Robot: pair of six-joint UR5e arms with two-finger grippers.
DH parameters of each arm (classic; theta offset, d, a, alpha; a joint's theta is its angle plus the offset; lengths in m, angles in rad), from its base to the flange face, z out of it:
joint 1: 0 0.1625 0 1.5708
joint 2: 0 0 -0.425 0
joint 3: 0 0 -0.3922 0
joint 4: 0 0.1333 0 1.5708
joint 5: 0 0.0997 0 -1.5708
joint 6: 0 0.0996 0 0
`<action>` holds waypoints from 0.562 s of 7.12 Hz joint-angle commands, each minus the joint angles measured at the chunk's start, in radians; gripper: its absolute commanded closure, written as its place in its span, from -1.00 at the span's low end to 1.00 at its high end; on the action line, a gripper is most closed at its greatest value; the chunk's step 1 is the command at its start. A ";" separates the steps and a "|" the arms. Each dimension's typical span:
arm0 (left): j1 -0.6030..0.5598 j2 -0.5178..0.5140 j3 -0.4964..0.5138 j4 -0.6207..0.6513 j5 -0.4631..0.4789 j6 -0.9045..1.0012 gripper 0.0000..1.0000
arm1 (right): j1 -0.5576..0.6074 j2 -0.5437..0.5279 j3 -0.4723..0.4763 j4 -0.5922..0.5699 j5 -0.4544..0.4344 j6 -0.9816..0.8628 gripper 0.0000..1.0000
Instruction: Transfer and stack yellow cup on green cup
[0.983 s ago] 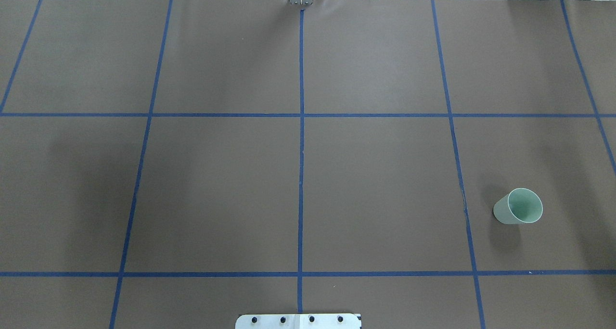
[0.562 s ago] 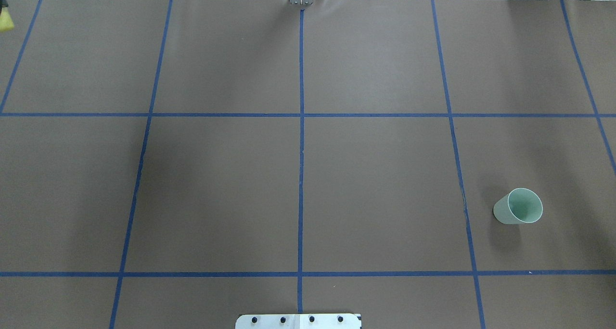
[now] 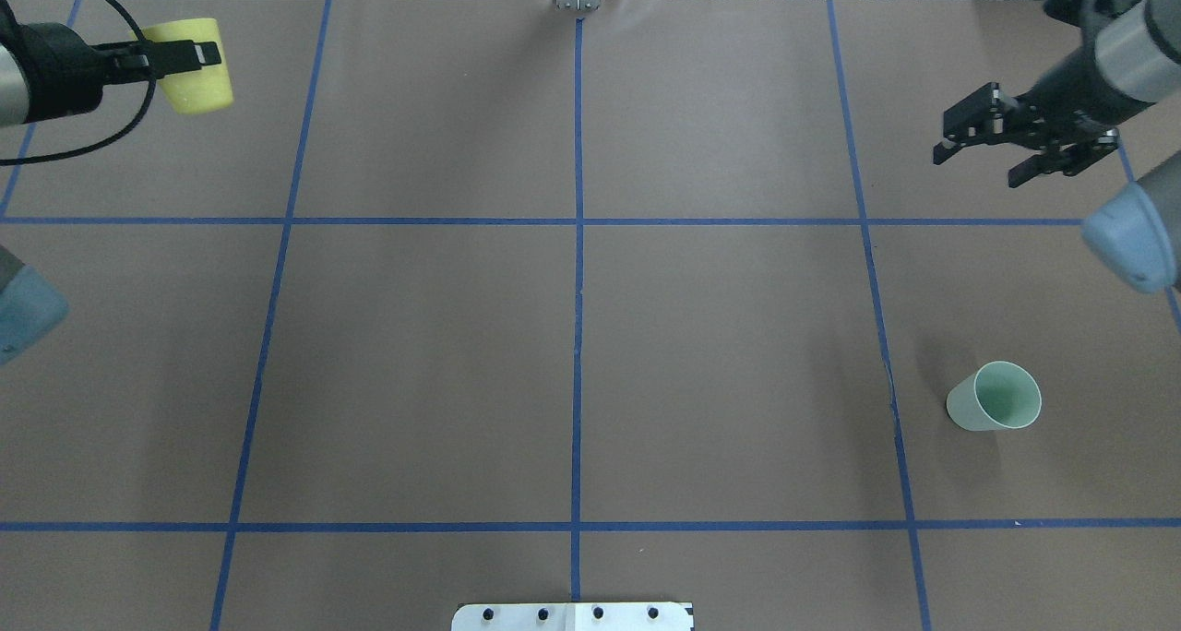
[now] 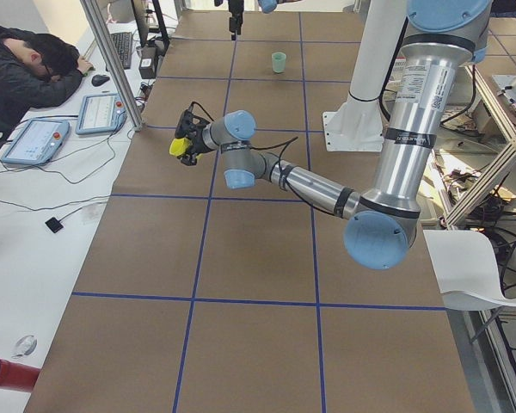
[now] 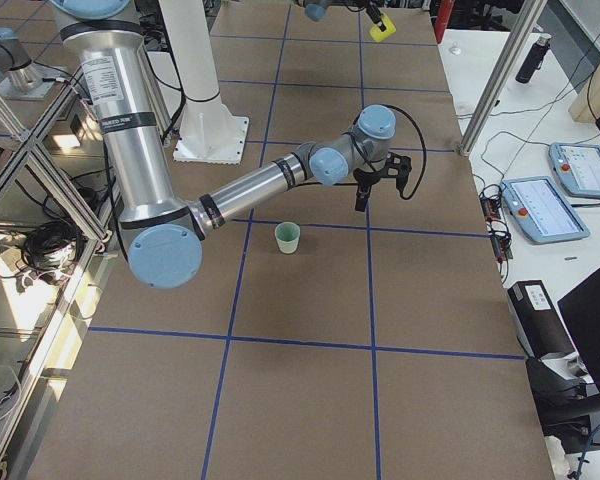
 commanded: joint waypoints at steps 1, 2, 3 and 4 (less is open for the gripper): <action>0.175 -0.027 -0.016 -0.058 0.103 -0.011 1.00 | -0.139 0.159 -0.081 0.025 -0.038 0.040 -0.97; 0.236 -0.052 -0.014 -0.058 0.109 0.039 1.00 | -0.184 0.170 -0.092 0.116 -0.038 0.049 -0.97; 0.317 -0.073 -0.010 -0.058 0.111 0.131 1.00 | -0.231 0.211 -0.129 0.167 -0.030 0.057 -0.97; 0.367 -0.095 -0.014 -0.060 0.105 0.158 1.00 | -0.286 0.268 -0.141 0.164 -0.020 0.064 -0.97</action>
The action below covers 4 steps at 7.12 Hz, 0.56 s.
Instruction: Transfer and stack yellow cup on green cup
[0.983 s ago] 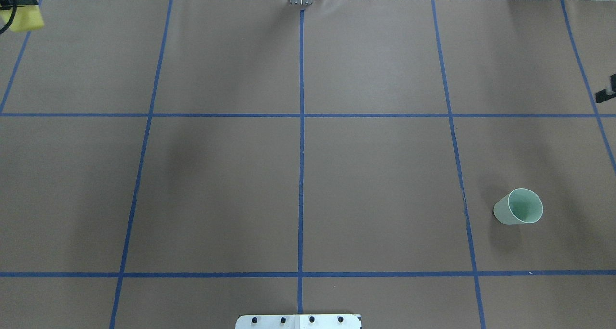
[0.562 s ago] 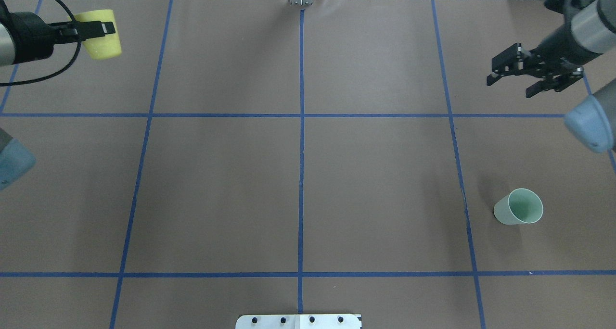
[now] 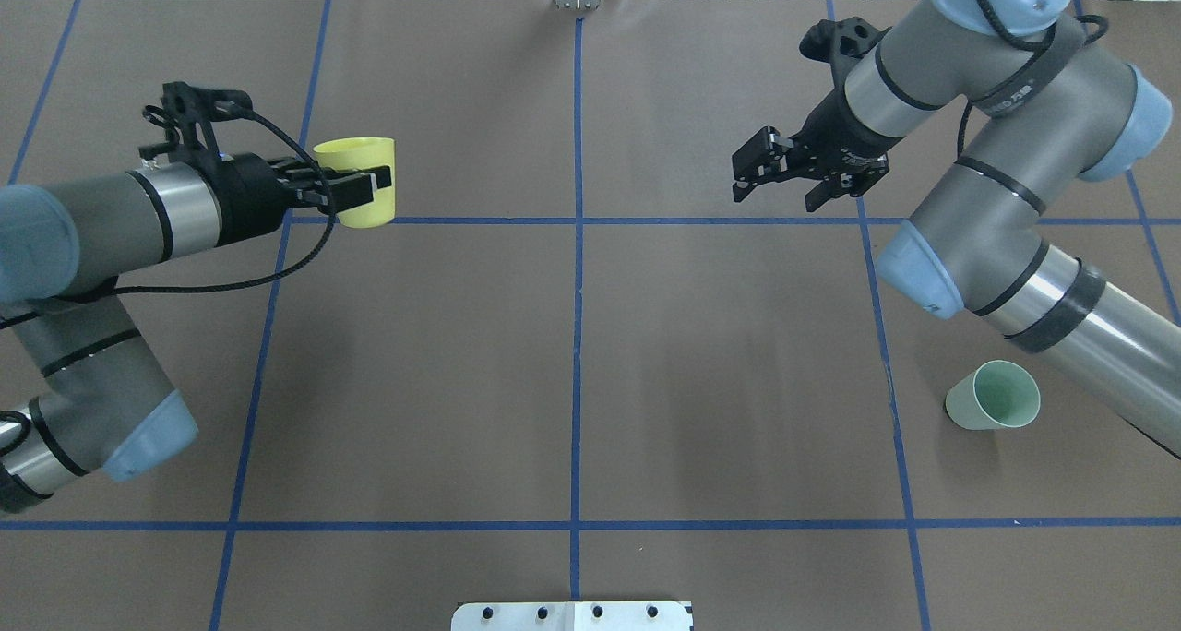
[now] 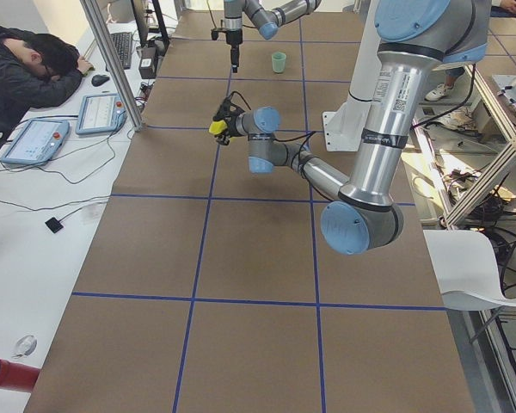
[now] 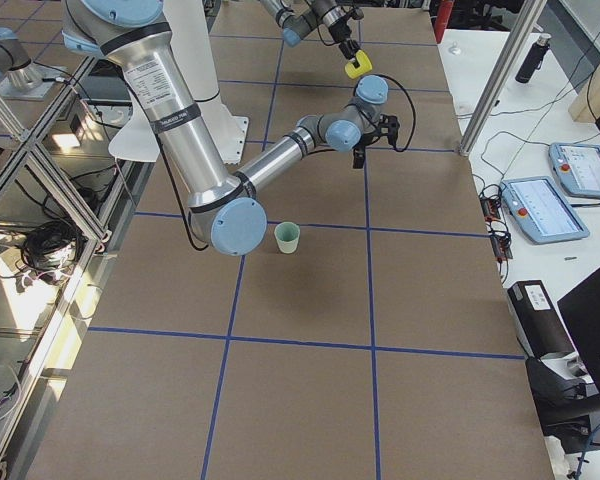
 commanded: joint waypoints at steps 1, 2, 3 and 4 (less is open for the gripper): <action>0.139 -0.064 0.000 -0.001 -0.002 0.054 1.00 | -0.079 0.096 -0.030 0.023 0.075 0.041 -0.97; 0.177 -0.084 0.009 -0.002 -0.009 0.076 1.00 | -0.090 0.125 -0.036 0.024 0.117 0.042 -0.91; 0.208 -0.092 0.012 -0.004 -0.025 0.145 1.00 | -0.105 0.167 -0.058 0.026 0.137 0.036 -0.87; 0.211 -0.092 0.012 -0.005 -0.058 0.182 1.00 | -0.107 0.204 -0.094 0.026 0.172 0.036 -0.87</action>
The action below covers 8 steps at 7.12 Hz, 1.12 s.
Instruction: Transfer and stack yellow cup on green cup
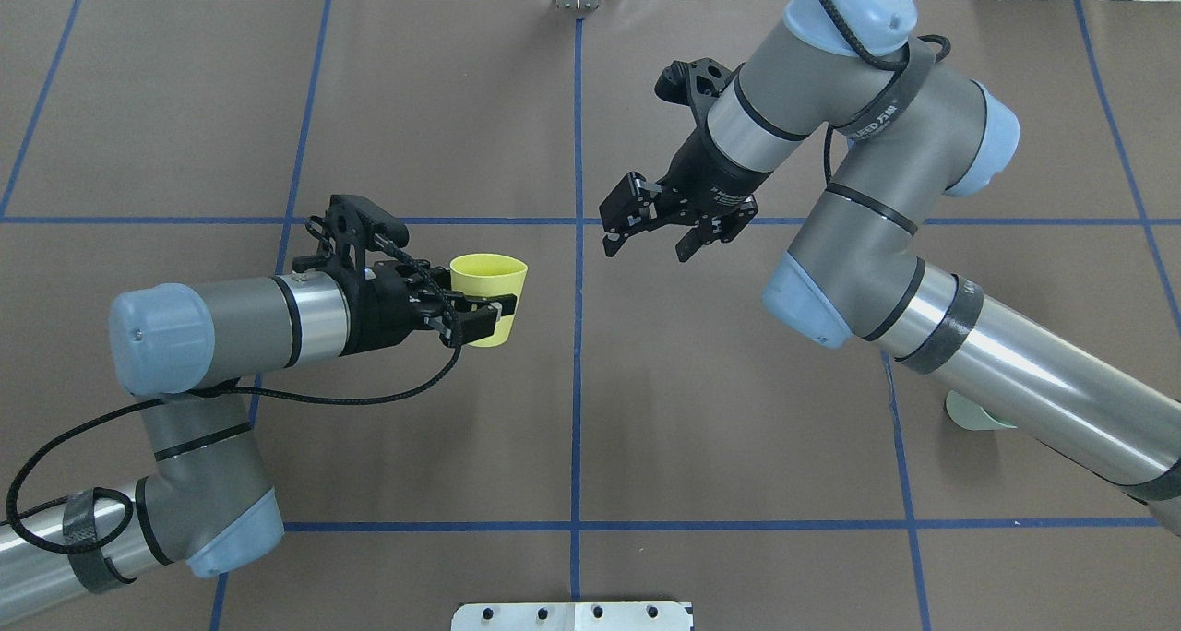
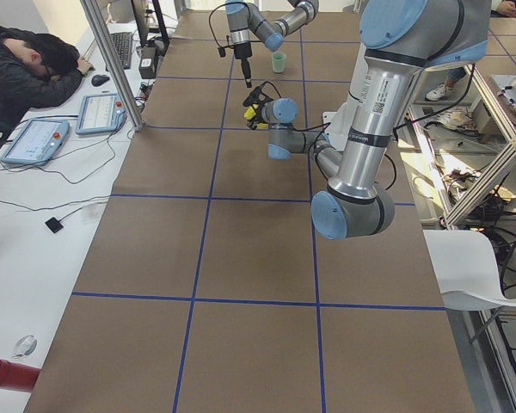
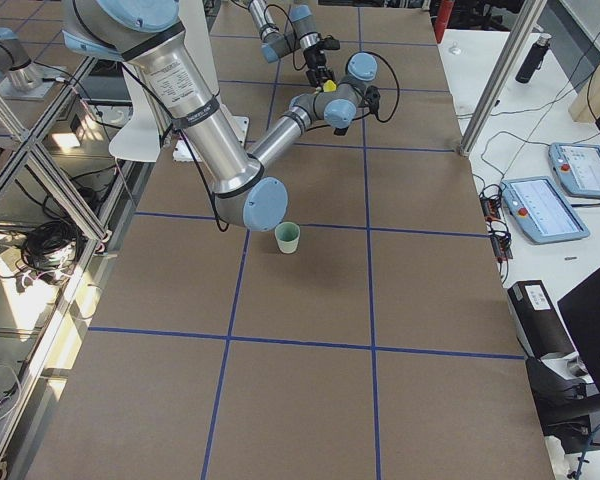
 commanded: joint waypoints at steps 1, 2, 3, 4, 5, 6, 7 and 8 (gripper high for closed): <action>0.019 -0.008 0.002 -0.006 -0.040 0.087 1.00 | -0.015 0.052 -0.041 0.001 0.046 -0.002 -0.87; 0.035 -0.005 0.003 -0.034 -0.038 0.097 1.00 | -0.035 0.052 -0.041 0.001 0.045 -0.004 -0.84; 0.051 -0.009 0.002 -0.043 -0.037 0.098 1.00 | -0.045 0.058 -0.047 0.001 0.045 -0.002 -0.77; 0.068 -0.031 0.003 -0.043 -0.031 0.100 1.00 | -0.056 0.060 -0.066 -0.001 0.046 -0.002 -0.70; 0.076 -0.043 0.005 -0.043 -0.029 0.100 1.00 | -0.067 0.075 -0.084 -0.001 0.046 -0.002 -0.64; 0.078 -0.060 0.010 -0.039 -0.029 0.100 1.00 | -0.072 0.075 -0.084 -0.001 0.048 -0.002 -0.61; 0.078 -0.090 0.042 -0.040 -0.029 0.100 1.00 | -0.072 0.069 -0.081 -0.001 0.074 -0.004 -0.56; 0.078 -0.091 0.049 -0.042 -0.031 0.100 1.00 | -0.072 0.060 -0.075 -0.004 0.124 -0.005 -0.55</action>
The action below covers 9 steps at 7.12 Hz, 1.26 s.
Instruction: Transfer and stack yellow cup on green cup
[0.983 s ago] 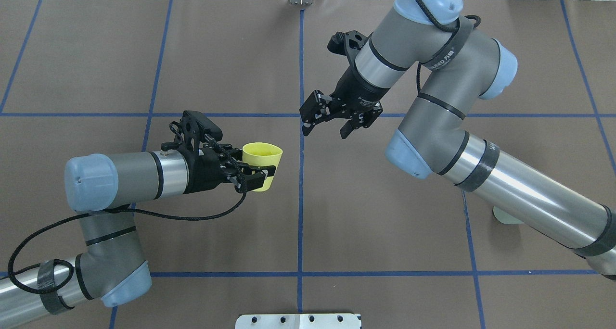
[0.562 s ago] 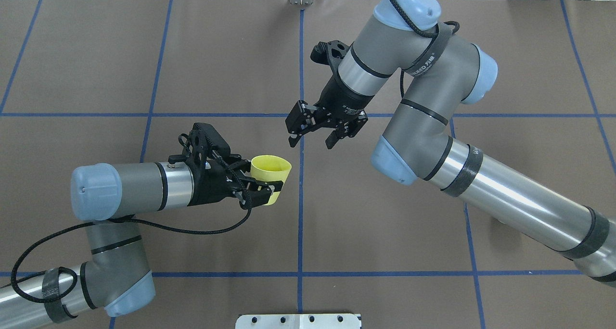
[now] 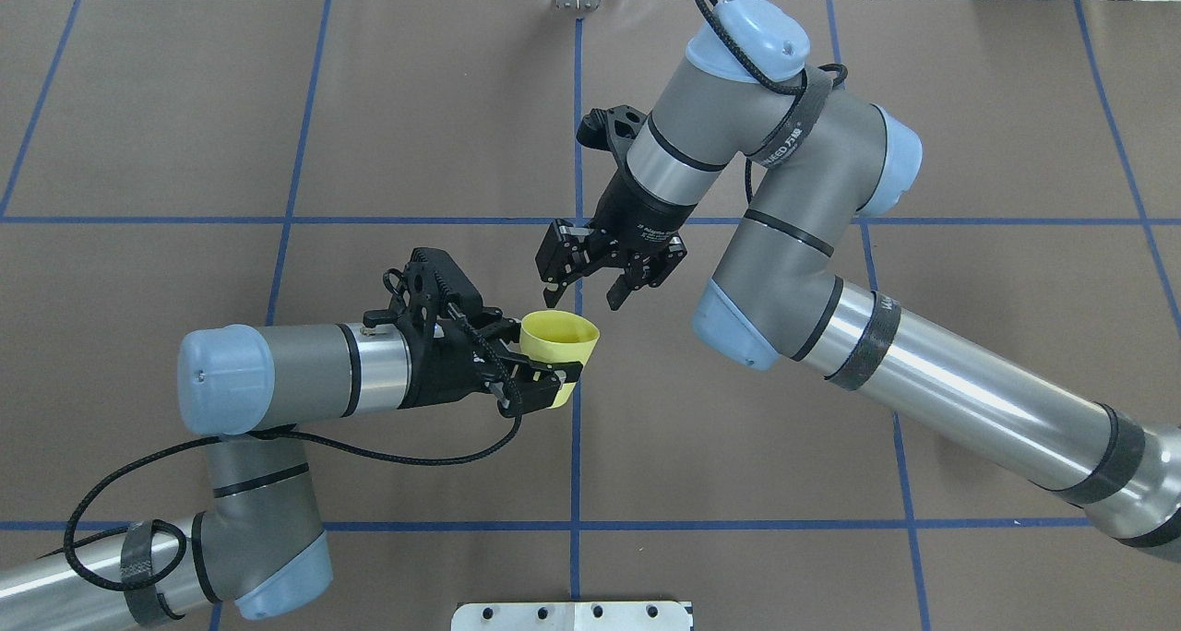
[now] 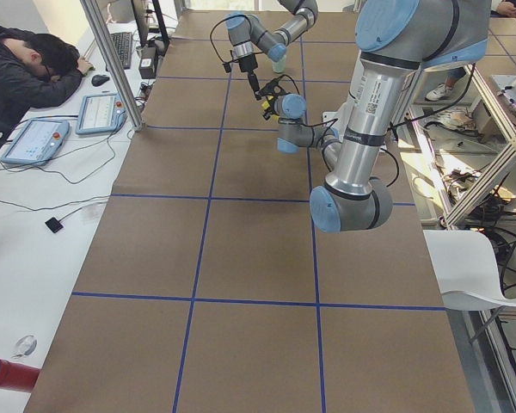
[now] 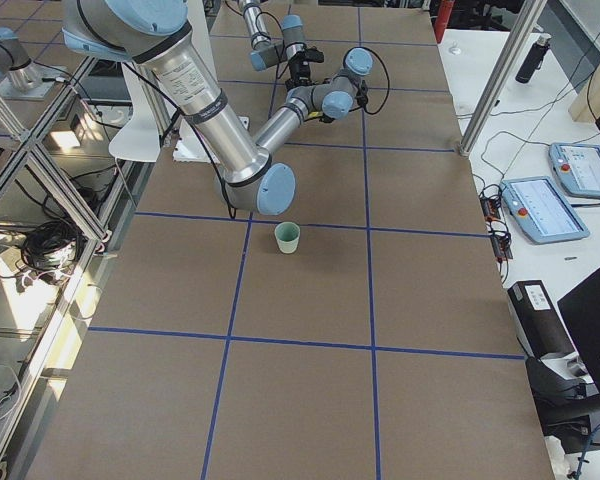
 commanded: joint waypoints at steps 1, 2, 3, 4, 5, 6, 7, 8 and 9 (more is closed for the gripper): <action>0.001 -0.012 0.018 -0.001 -0.003 -0.001 1.00 | 0.001 -0.011 0.006 -0.002 0.054 -0.002 -0.54; 0.001 -0.012 0.016 -0.003 -0.003 -0.001 1.00 | 0.002 -0.031 0.015 -0.001 0.059 -0.003 -0.54; 0.001 -0.012 0.016 -0.003 -0.004 -0.003 1.00 | 0.001 -0.044 0.020 -0.001 0.058 -0.003 -0.52; 0.001 -0.010 0.015 -0.004 -0.004 -0.003 1.00 | -0.001 -0.054 0.019 -0.001 0.051 -0.003 -0.43; 0.001 -0.012 0.013 -0.004 -0.004 -0.003 1.00 | -0.006 -0.054 0.019 -0.002 0.047 -0.003 -0.40; 0.001 -0.013 0.012 -0.004 -0.004 -0.003 1.00 | -0.013 -0.057 0.019 -0.001 0.044 -0.003 -0.39; 0.002 -0.015 0.010 -0.004 -0.004 -0.005 1.00 | -0.015 -0.059 0.020 -0.001 0.048 -0.003 -0.38; 0.002 -0.015 0.012 -0.004 -0.004 -0.003 1.00 | -0.016 -0.059 0.020 -0.001 0.048 -0.003 -0.37; 0.002 -0.015 0.012 -0.004 -0.004 -0.003 1.00 | -0.016 -0.059 0.020 -0.001 0.050 -0.003 -0.22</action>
